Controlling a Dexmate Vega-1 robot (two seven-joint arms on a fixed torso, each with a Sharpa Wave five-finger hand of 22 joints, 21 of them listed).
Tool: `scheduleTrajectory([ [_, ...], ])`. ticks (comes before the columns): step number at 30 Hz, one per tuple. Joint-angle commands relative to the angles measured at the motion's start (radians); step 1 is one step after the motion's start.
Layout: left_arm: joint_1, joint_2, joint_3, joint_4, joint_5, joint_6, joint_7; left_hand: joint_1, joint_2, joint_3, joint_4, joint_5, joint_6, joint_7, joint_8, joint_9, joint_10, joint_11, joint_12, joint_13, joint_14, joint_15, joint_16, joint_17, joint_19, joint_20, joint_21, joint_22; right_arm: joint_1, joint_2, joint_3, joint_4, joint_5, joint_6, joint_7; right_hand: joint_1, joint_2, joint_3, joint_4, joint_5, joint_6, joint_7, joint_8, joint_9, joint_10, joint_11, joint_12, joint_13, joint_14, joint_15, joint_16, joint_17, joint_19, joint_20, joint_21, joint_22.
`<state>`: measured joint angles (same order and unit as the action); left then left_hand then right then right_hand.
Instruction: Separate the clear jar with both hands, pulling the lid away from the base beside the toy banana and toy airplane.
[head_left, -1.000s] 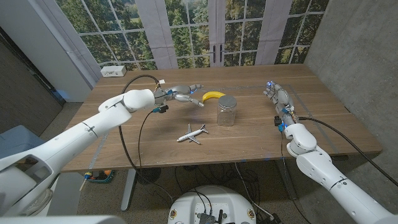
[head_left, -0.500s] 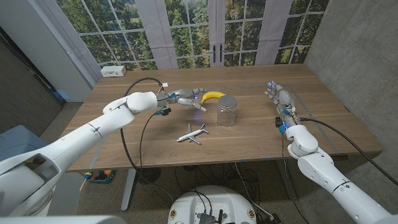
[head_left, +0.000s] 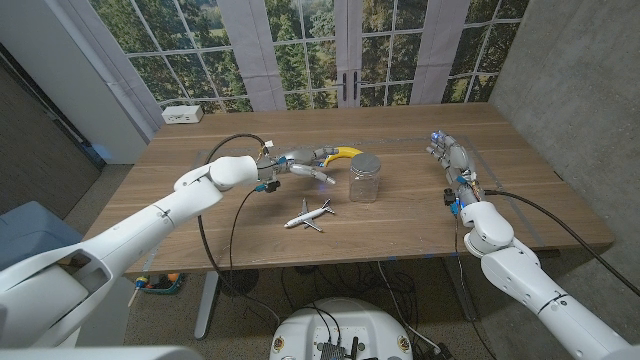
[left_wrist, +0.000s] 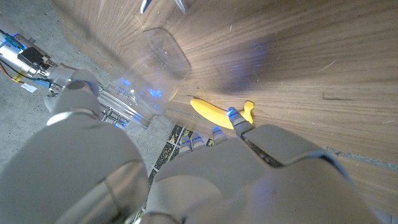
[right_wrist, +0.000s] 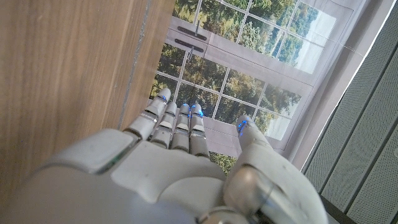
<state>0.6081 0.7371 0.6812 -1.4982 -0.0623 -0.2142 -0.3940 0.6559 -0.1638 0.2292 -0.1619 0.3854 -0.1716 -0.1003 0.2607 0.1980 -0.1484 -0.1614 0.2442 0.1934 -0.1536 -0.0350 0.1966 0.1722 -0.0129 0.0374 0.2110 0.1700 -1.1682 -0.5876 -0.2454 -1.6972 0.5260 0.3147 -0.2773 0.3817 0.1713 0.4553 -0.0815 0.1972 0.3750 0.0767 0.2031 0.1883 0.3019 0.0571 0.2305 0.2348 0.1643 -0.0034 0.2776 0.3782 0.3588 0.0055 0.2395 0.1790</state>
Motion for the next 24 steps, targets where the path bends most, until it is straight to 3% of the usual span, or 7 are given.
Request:
scheduleTrajectory([
  [1,0.001,-0.046,0.011,0.080,-0.027,-0.056,0.010,0.027,0.005,-0.008,0.000,-0.013,-0.018,-0.012,0.016,0.006,0.032,-0.002,0.007,0.002,0.023,-0.020,0.005,0.002,0.030,-0.006,0.006,0.003,-0.015,-0.006,0.008,-0.019,-0.008,-0.006,-0.010,-0.008,-0.001,-0.004,0.002,-0.001,0.007,0.000,-0.001,0.004,0.011,0.000,-0.003,0.002,0.004,0.006,0.003,0.005,0.008,0.002,-0.004,0.004],
  [17,-0.021,-0.111,0.034,0.168,-0.057,-0.125,-0.009,0.051,0.014,-0.010,0.001,-0.032,-0.013,-0.020,0.023,0.006,0.040,0.000,0.000,0.002,0.045,-0.019,0.004,0.001,0.047,-0.007,0.003,0.003,-0.045,-0.010,0.023,-0.047,-0.016,-0.008,-0.026,-0.012,-0.003,-0.006,0.000,-0.001,0.010,0.002,-0.001,0.004,0.013,0.001,-0.004,0.002,0.005,0.009,0.002,0.004,0.008,0.005,-0.005,0.004],
  [22,-0.021,-0.130,0.037,0.195,-0.067,-0.148,-0.005,0.067,0.021,-0.014,0.003,-0.056,-0.005,-0.018,0.032,0.007,0.060,0.005,-0.002,0.002,0.069,-0.032,0.003,0.001,0.100,-0.027,0.015,0.004,-0.052,-0.012,0.027,-0.054,-0.018,-0.008,-0.029,-0.014,-0.003,-0.007,-0.001,-0.001,0.012,0.003,0.000,0.004,0.014,0.001,-0.003,0.002,0.005,0.008,0.002,0.004,0.008,0.005,-0.006,0.004],
  [24,-0.019,-0.138,0.038,0.203,-0.071,-0.154,-0.001,0.074,0.026,-0.014,0.004,-0.071,0.005,-0.004,0.040,0.007,0.077,0.021,0.000,0.002,0.090,-0.033,0.005,0.001,0.124,-0.032,0.018,0.005,-0.055,-0.011,0.029,-0.055,-0.018,-0.007,-0.030,-0.014,-0.003,-0.007,-0.001,-0.001,0.012,0.004,0.000,0.004,0.014,0.002,-0.003,0.002,0.006,0.009,0.002,0.003,0.008,0.005,-0.007,0.004],
])
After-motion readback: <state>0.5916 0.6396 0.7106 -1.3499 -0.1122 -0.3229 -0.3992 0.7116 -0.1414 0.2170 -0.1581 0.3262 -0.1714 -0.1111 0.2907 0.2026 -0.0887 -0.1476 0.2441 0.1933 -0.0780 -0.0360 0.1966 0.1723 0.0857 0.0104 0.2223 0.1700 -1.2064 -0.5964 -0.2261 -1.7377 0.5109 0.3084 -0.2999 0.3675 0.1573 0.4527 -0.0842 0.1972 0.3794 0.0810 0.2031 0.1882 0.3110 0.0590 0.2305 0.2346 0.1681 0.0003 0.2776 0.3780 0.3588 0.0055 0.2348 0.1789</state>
